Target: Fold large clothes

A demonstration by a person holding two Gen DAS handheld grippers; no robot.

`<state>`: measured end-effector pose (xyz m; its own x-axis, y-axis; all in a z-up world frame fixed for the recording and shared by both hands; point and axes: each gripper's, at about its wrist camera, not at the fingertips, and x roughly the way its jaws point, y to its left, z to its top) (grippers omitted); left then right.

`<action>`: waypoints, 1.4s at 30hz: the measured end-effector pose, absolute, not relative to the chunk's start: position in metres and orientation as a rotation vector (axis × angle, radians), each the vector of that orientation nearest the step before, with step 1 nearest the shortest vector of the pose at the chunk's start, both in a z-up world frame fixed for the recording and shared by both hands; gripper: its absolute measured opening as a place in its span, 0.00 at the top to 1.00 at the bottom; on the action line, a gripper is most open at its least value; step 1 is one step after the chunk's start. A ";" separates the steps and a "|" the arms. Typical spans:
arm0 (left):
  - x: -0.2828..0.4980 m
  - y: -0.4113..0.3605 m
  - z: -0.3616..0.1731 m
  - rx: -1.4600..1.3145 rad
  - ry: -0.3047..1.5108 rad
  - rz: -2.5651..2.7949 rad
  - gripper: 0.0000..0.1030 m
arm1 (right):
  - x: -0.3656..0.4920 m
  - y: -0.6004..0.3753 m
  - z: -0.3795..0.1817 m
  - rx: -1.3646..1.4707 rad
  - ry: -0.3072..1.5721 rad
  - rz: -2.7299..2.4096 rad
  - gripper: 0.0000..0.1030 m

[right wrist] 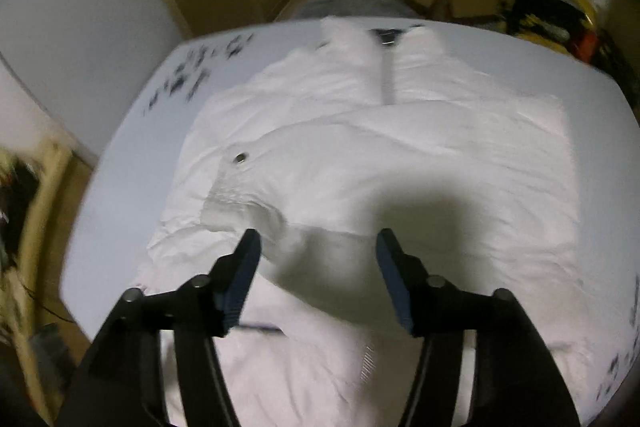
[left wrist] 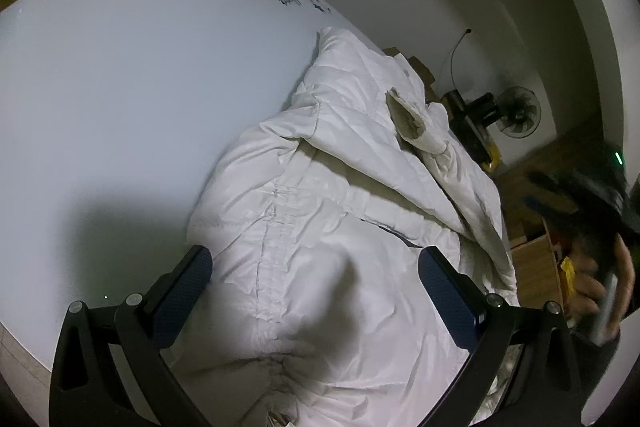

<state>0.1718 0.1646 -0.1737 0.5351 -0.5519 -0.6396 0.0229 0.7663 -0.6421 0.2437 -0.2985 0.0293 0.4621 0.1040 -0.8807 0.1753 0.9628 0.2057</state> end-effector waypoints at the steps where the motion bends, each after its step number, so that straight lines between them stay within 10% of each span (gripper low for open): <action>1: 0.172 0.165 -0.173 -0.622 0.956 -0.369 0.00 | 0.228 -0.320 0.035 0.333 1.111 -0.061 0.33; 13: 0.184 0.134 -0.148 -0.542 0.947 -0.387 0.00 | 0.017 -0.433 0.066 0.677 1.119 -0.109 0.25; 26: 0.159 0.088 -0.122 -0.476 0.952 -0.388 0.00 | 0.240 -0.392 -0.011 0.842 0.924 0.120 0.23; 35: 0.167 0.105 -0.141 -0.478 0.990 -0.355 0.00 | 0.183 -0.494 -0.137 1.158 0.711 0.158 0.29; 42: 0.166 0.091 -0.140 -0.488 0.995 -0.395 0.00 | 0.215 -0.465 -0.089 1.239 0.634 0.312 0.07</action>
